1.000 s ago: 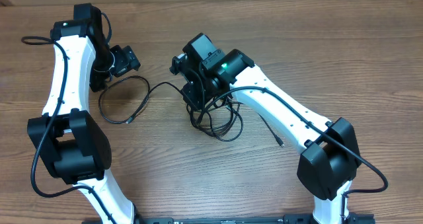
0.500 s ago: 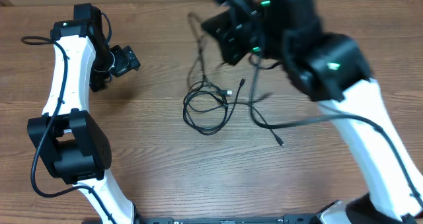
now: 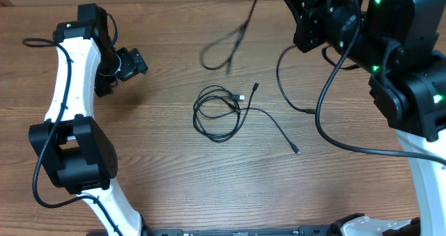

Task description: Untangle cables

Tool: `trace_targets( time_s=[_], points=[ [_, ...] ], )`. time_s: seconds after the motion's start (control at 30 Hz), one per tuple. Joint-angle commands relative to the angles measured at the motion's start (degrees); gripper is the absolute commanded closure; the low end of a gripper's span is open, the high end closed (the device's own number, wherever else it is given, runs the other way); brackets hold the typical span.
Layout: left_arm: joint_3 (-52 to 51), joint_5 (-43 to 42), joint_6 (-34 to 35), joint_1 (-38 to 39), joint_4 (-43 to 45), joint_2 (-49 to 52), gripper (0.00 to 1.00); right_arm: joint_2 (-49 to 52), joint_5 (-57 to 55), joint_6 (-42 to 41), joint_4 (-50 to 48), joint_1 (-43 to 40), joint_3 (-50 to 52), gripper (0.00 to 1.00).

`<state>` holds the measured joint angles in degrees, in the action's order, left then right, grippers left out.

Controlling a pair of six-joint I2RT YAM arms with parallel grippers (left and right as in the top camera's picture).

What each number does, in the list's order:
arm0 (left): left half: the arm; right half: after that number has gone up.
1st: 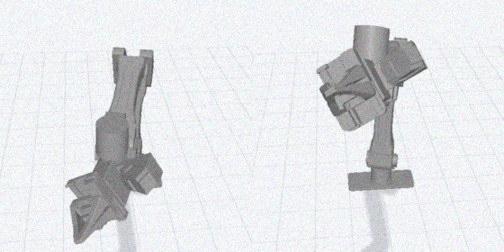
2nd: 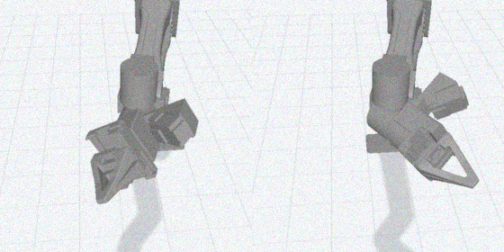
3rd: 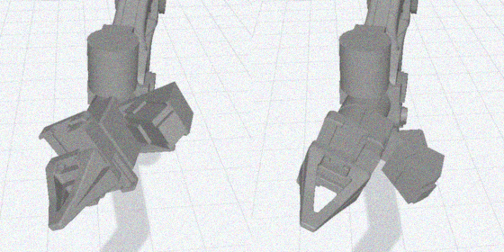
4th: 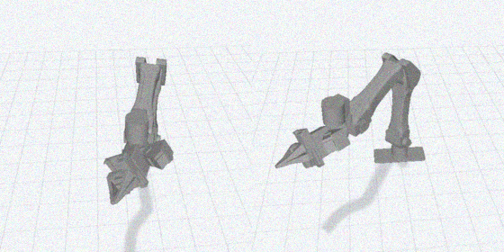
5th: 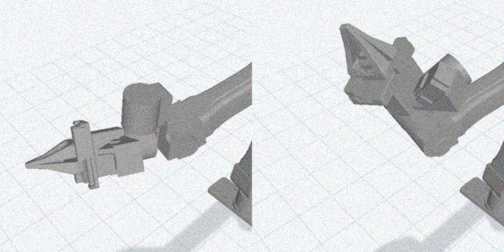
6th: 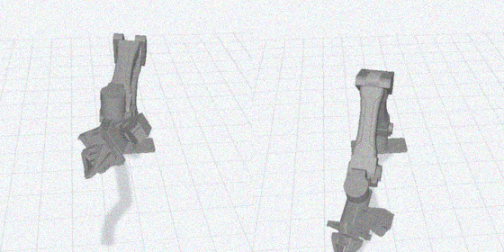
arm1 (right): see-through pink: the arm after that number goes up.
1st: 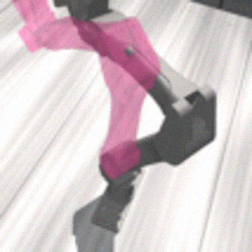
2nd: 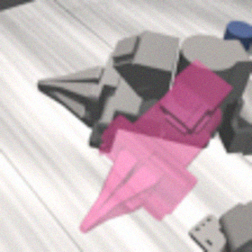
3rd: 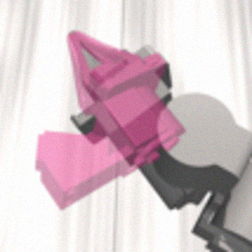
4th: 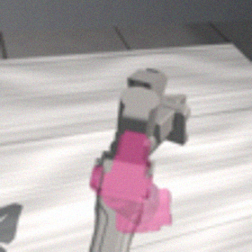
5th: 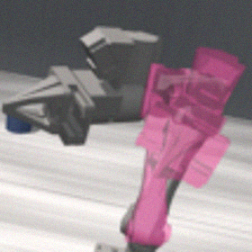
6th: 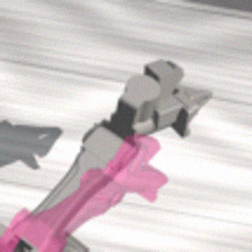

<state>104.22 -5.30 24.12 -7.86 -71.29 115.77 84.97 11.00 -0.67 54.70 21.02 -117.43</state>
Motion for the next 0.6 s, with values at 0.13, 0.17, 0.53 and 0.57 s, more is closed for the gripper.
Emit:
trace_targets(
  time_s=[0.13, 0.17, 0.53, 0.57],
  points=[
    [0.0, 0.4, 1.2, 0.4, 0.0, 0.6, 0.0, 2.9, 3.7, -1.3, 2.9, -0.2, -1.0, 0.96],
    [0.0, 0.4, 1.2, 0.4, 0.0, 0.6, 0.0, 3.2, 4.5, -1.3, 2.9, -0.2, -1.0, 0.96],
    [0.0, 0.4, 1.2, 0.4, 0.0, 0.6, 0.0, 5.7, -6.4, -3.6, 7.9, -0.2, -0.9, 0.96],
    [0.0, 0.4, 1.2, 0.4, 0.0, 0.6, 0.0, 5.9, -12.1, -5.4, 9.0, -0.2, -0.7, 0.96]
  ],
)
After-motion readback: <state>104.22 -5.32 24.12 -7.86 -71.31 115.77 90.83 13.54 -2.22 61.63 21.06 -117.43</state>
